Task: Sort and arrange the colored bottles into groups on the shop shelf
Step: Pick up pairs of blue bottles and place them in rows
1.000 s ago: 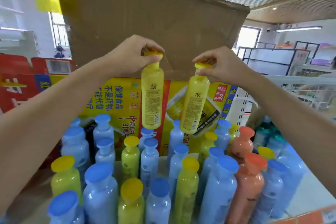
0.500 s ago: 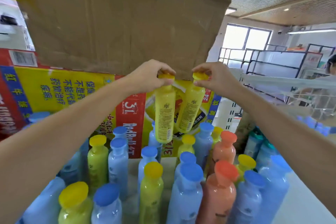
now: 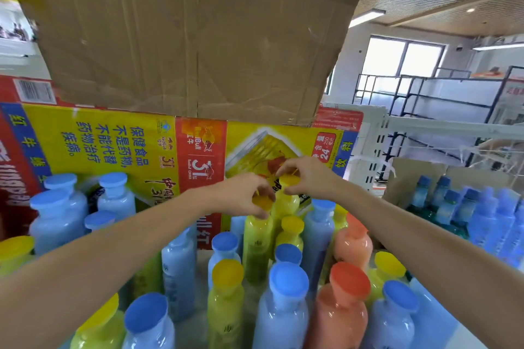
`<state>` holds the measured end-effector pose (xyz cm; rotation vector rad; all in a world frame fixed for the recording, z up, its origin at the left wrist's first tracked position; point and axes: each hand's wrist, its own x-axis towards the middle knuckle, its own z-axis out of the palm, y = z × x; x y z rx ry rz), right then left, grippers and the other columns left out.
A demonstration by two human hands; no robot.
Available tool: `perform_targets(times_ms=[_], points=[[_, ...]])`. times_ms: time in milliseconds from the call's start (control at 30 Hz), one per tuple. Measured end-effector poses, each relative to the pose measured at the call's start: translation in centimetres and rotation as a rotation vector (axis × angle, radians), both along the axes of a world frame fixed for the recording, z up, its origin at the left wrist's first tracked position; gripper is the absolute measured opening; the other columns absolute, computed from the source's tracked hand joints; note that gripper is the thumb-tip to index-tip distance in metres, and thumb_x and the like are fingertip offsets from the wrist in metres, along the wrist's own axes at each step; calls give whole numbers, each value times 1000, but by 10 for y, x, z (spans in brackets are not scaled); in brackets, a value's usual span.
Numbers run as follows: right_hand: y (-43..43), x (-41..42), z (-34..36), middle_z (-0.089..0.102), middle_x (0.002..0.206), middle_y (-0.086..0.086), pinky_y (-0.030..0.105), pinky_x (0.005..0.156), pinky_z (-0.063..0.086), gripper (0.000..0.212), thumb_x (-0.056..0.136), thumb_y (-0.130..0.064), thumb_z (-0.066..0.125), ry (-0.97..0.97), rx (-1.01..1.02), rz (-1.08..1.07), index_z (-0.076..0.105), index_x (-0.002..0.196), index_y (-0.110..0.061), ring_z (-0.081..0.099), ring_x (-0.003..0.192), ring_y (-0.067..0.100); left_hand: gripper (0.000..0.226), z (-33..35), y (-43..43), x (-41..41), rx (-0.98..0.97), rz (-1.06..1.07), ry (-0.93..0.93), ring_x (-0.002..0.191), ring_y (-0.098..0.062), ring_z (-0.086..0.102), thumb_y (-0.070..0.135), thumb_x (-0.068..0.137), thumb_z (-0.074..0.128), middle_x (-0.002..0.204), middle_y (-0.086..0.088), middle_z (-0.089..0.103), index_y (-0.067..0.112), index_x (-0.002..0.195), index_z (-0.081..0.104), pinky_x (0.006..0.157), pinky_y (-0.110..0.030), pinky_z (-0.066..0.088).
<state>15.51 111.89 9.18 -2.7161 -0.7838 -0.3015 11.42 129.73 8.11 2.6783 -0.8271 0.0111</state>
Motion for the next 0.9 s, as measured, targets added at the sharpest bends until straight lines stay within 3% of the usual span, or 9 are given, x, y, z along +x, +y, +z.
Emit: perform_targets(times_ms=[167,600,767,833,900], points=[[8,3,-19,63,111,4,17,59,29,42,70,-19,77,70,-106,-19,65,110,-15,51,90,10,40,-21,-2,5,38,-38,73,109,-16,50,29,79,70,122,-2,56,17,115,59,91,-27,43],[15,12,-33,65,105,4,21,70,37,32,73,-17,76,213,-129,27,69,104,-16,49,83,7,49,-31,1,14,-50,-91,152,99,-5,44,30,78,71,124,1,54,14,121,54,80,-14,35],[16,10,-32,54,76,-12,15,56,30,29,81,-17,67,226,-121,50,68,110,-19,41,60,-2,44,-35,2,15,-69,-48,90,94,-12,44,33,80,68,100,0,45,16,120,58,71,-19,31],[15,11,-32,63,90,-2,19,64,36,29,83,-17,65,249,-116,67,67,112,-18,46,66,-3,45,-37,3,15,-60,-36,56,91,-13,43,34,79,69,98,-1,44,16,119,59,69,-22,30],[14,10,-30,65,112,4,23,79,42,30,86,-16,62,266,-85,60,64,117,-15,56,87,4,46,-37,5,14,-95,-39,50,94,-12,48,34,76,71,106,-3,54,16,117,60,76,-21,37]])
